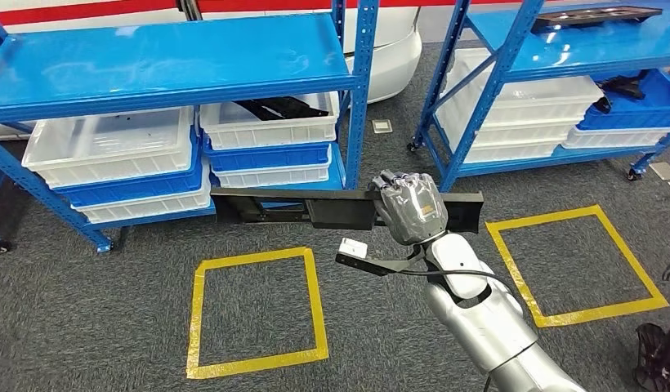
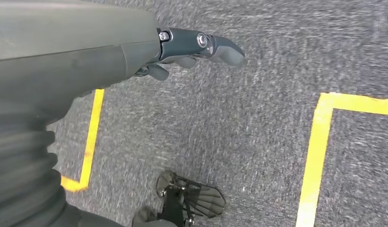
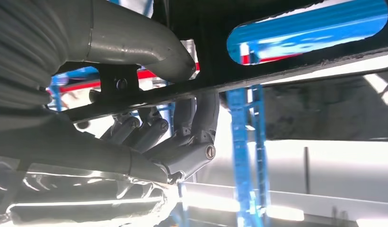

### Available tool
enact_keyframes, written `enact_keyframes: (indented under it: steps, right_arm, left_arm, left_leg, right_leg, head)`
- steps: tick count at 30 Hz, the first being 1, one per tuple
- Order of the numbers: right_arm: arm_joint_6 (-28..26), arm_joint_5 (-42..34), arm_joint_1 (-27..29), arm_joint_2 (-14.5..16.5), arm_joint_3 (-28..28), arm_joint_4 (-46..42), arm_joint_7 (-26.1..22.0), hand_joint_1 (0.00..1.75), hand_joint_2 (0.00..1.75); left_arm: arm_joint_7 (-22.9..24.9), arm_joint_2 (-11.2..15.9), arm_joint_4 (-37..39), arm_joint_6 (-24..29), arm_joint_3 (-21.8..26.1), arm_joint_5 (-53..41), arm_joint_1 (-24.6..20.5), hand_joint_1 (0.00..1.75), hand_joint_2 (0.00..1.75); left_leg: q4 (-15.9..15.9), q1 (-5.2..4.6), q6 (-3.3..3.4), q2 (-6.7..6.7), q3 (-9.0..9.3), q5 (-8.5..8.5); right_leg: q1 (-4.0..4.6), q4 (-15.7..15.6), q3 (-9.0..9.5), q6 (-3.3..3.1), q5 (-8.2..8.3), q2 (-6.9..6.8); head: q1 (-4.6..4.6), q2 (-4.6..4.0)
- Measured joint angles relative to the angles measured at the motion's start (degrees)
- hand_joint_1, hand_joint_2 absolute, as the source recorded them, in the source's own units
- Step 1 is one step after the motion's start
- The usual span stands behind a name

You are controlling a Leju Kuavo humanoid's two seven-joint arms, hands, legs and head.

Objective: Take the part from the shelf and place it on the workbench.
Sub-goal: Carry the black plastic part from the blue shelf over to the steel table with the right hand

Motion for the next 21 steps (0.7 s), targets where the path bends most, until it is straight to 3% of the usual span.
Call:
enact_keyframes:
  steps: [1,2,3,4,6,8,9,10,11,12,14,16,18,19,21]
  right_arm:
    - [0.0,-0.01,-0.05,0.03,-0.05,-0.08,0.0,1.75,1.75]
    - [0.0,-0.01,-0.07,0.02,-0.09,-0.09,0.0,1.75,1.75]
    - [0.01,-0.01,-0.06,0.0,-0.14,-0.11,0.0,1.75,1.75]
    - [0.01,-0.01,-0.04,-0.02,-0.2,-0.14,0.0,1.75,1.75]
    - [0.02,0.03,-0.06,0.15,-0.3,-0.19,0.0,1.75,1.75]
    - [0.05,0.06,-0.05,0.5,-0.28,-0.18,0.0,1.75,1.75]
    - [0.08,0.07,0.03,0.62,-0.26,-0.17,0.0,1.75,1.75]
    - [0.13,0.07,0.1,0.69,-0.23,-0.14,0.0,1.75,1.75]
    - [0.18,0.08,0.15,0.7,-0.23,-0.1,0.0,1.75,1.75]
    - [0.22,0.08,0.17,0.72,-0.23,-0.07,0.0,1.75,1.75]
    - [0.27,0.08,0.07,0.81,-0.25,-0.05,0.0,1.75,1.75]
    - [0.29,0.08,-0.11,0.97,-0.28,-0.04,0.0,1.75,1.75]
    - [0.32,0.08,-0.18,1.03,-0.36,-0.04,0.0,1.75,1.75]
    - [0.32,0.08,-0.19,0.96,-0.4,-0.04,0.0,1.75,1.75]
    - [0.32,0.08,-0.34,0.84,-0.47,-0.04,-0.01,1.75,1.75]
  left_arm:
    - [0.02,-0.03,0.0,-0.01,0.01,0.01,0.0,0.0,1.75]
    - [0.03,-0.05,0.0,-0.02,0.01,0.01,-0.03,0.0,1.75]
    - [0.04,-0.06,-0.01,-0.02,0.01,0.02,-0.09,0.0,1.75]
    - [0.05,-0.04,-0.02,-0.02,0.0,0.03,-0.14,0.0,1.75]
    - [0.04,0.01,-0.02,-0.01,-0.01,0.09,-0.11,0.0,1.75]
    - [0.04,0.11,0.01,0.01,-0.01,0.25,0.13,0.0,1.75]
    - [0.03,0.16,0.02,0.01,0.0,0.33,0.26,0.0,1.75]
    - [0.01,0.21,0.02,0.01,0.01,0.4,0.36,0.0,1.75]
    - [-0.02,0.23,0.03,0.01,0.01,0.43,0.4,0.0,1.75]
    - [-0.05,0.24,0.03,0.01,0.01,0.46,0.41,0.0,1.75]
    - [-0.09,0.27,0.03,0.01,0.01,0.5,0.44,0.0,1.75]
    - [-0.13,0.3,0.04,0.01,0.01,0.51,0.45,0.0,1.75]
    - [-0.19,0.28,0.02,0.01,0.02,0.52,0.41,0.0,1.75]
    - [-0.22,0.25,0.01,0.0,0.02,0.52,0.37,0.0,1.75]
    - [-0.29,0.19,0.0,-0.01,0.03,0.52,0.31,0.0,1.75]
  left_leg:
    - [0.01,-0.08,-0.22,0.7,0.12,0.04]
    - [-0.03,-0.1,-0.5,1.51,0.26,0.12]
    - [0.05,0.02,-0.8,2.08,0.29,0.1]
    - [0.51,0.19,-1.13,1.56,0.2,-0.35]
    - [4.29,0.66,-1.76,-1.86,-1.15,-3.22]
    - [11.64,0.95,-2.29,-5.29,-3.99,-7.51]
    - [14.68,0.99,-2.5,-5.93,-5.19,-8.79]
    - [15.99,1.01,-2.65,-6.16,-5.62,-8.96]
    - [15.04,1.07,-2.69,-6.29,-4.99,-7.95]
    - [11.83,1.19,-2.66,-6.63,-3.26,-5.98]
    - [4.24,1.6,-2.43,-9.26,0.64,-2.97]
    - [0.92,1.68,-2.02,-11.34,2.05,-2.49]
    - [0.48,1.48,-1.28,-10.38,1.89,-2.29]
    - [0.03,1.47,-0.8,-9.62,1.98,-1.98]
    - [-0.89,1.67,0.06,-8.02,2.21,-1.33]
  right_leg:
    - [0.27,-0.77,0.3,-0.4,0.39,-0.45]
    - [0.31,-0.81,0.13,-0.61,0.83,0.2]
    - [-0.2,-1.03,0.22,-0.99,1.3,1.13]
    - [-0.65,-1.26,0.33,-1.25,1.73,1.94]
    - [-1.61,-1.66,0.46,-1.9,2.62,3.53]
    - [-1.53,-1.61,0.01,-2.29,3.07,5.14]
    - [-1.49,-1.58,-0.16,-2.28,3.21,6.07]
    - [-1.45,-1.51,-0.28,-2.25,3.34,7.02]
    - [-1.45,-1.39,-0.34,-2.2,3.41,7.91]
    - [-1.47,-1.17,-0.38,-2.14,3.43,8.79]
    - [-1.36,-0.6,-0.72,-1.84,3.38,10.3]
    - [-1.38,-0.24,-1.59,-1.08,3.55,11.62]
    - [-1.53,-0.39,-2.5,-0.02,4.03,12.91]
    - [-1.51,-0.12,-3.0,0.3,4.05,12.55]
    - [-1.23,3.08,-5.09,0.28,2.68,9.7]
  head:
    - [-0.07,0.0]
    - [-0.1,0.0]
    - [-0.15,0.0]
    - [-0.22,0.0]
    - [-0.41,0.0]
    - [-0.54,0.0]
    - [-0.58,0.0]
    - [-0.57,0.0]
    - [-0.57,0.0]
    - [-0.57,0.0]
    - [-0.53,0.0]
    - [-0.49,0.0]
    - [-0.5,0.0]
    - [-0.48,0.0]
    - [-0.29,0.0]
